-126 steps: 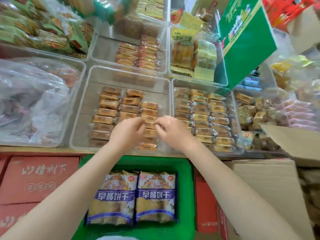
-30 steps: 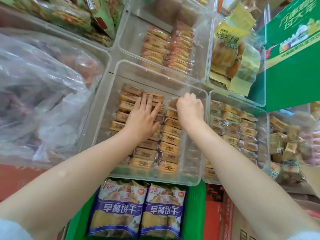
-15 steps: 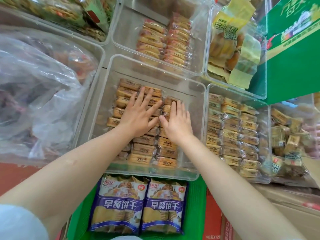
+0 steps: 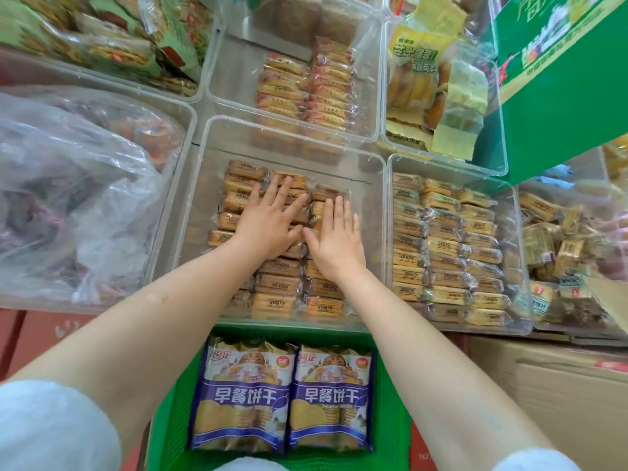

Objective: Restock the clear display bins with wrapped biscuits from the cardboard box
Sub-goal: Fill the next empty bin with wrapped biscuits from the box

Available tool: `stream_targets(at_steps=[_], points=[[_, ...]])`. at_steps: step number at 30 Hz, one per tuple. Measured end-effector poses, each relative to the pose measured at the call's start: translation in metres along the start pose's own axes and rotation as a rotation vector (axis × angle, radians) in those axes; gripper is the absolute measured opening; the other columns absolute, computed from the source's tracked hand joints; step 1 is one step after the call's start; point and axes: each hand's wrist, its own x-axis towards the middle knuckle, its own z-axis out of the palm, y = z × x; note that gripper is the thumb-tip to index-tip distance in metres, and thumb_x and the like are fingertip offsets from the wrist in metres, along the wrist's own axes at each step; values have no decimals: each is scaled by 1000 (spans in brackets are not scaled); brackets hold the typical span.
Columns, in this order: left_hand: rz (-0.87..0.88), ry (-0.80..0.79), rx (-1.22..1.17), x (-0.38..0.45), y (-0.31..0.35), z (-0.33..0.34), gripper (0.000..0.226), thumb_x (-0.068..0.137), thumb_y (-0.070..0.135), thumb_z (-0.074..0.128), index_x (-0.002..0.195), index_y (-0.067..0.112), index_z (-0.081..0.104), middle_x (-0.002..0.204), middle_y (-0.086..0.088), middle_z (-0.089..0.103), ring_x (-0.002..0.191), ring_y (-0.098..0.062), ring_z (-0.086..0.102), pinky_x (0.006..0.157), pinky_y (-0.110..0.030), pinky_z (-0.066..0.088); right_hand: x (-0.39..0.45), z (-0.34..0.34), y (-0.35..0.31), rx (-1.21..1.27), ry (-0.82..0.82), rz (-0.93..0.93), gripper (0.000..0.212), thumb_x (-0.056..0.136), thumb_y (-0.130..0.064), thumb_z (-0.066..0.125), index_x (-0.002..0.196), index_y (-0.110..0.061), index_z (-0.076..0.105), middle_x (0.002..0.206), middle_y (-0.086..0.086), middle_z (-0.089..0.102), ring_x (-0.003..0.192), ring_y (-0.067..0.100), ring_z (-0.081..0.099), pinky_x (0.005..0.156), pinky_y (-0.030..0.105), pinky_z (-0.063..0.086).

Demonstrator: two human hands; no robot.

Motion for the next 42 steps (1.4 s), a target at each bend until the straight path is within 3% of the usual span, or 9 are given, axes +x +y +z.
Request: stream_targets(at_steps=[4, 7, 10, 15, 21, 27, 34, 36, 42], points=[[-9, -52, -97, -33, 25, -35, 50, 102, 45, 38, 148, 25, 47, 161, -12, 34, 149, -33, 26, 121, -51, 25, -47, -39, 4, 271, -127, -51, 60, 106, -42, 39, 158, -13, 28, 166, 9, 21, 153, 25, 19, 123, 41, 20], [-27, 183, -353, -80, 63, -59, 31, 99, 29, 47, 112, 17, 73, 117, -2, 69, 107, -23, 60, 94, -42, 51, -104, -71, 29, 388, 24, -186, 33, 105, -28, 41, 119, -13, 67, 117, 7, 67, 110, 24, 61, 92, 38, 52], [-53, 239, -573, -121, 126, -80, 24, 100, 26, 50, 111, 18, 70, 107, 4, 67, 96, -18, 61, 84, -40, 55, -163, -97, 72, 445, 232, -211, 29, 103, -22, 44, 94, -9, 69, 86, 6, 68, 80, 23, 62, 70, 42, 53], [83, 157, -745, -166, 277, -94, 23, 100, 27, 54, 114, 23, 72, 113, 2, 66, 101, -19, 62, 89, -39, 53, -260, -137, 170, 495, 579, -228, 24, 97, -18, 51, 89, -9, 72, 78, 3, 69, 71, 18, 60, 65, 37, 46], [378, 360, -740, -214, 468, -101, 27, 98, 33, 52, 121, 28, 65, 129, 9, 54, 125, -9, 43, 99, -23, 31, -372, -147, 333, 472, 842, -106, 23, 96, -19, 52, 88, -10, 71, 76, -2, 68, 66, 13, 56, 61, 30, 43], [433, 378, -469, -200, 593, -84, 33, 99, 37, 48, 126, 25, 64, 112, 5, 68, 106, -19, 61, 93, -37, 44, -400, -103, 496, 327, 308, 261, 23, 98, -24, 48, 94, -15, 69, 94, 2, 68, 88, 24, 62, 73, 37, 52], [279, 443, -297, -198, 600, -71, 25, 94, 32, 60, 104, 14, 74, 112, -3, 62, 104, -25, 56, 83, -39, 51, -378, -56, 562, 58, -258, 248, 33, 100, -16, 53, 132, -10, 57, 109, 6, 62, 91, 26, 60, 73, 36, 52], [223, 427, -309, -199, 601, -72, 24, 94, 32, 60, 103, 15, 74, 111, -1, 63, 106, -22, 56, 83, -37, 52, -370, -40, 568, -66, -343, 235, 46, 97, -16, 57, 141, -10, 47, 104, 4, 56, 89, 26, 57, 72, 36, 51], [235, 362, -219, -196, 613, -73, 29, 95, 39, 56, 104, 18, 73, 113, 2, 61, 106, -18, 54, 75, -36, 55, -353, -11, 577, -281, -348, 182, 67, 96, -9, 56, 157, -11, 26, 157, 11, 32, 139, 34, 36, 110, 45, 34]])
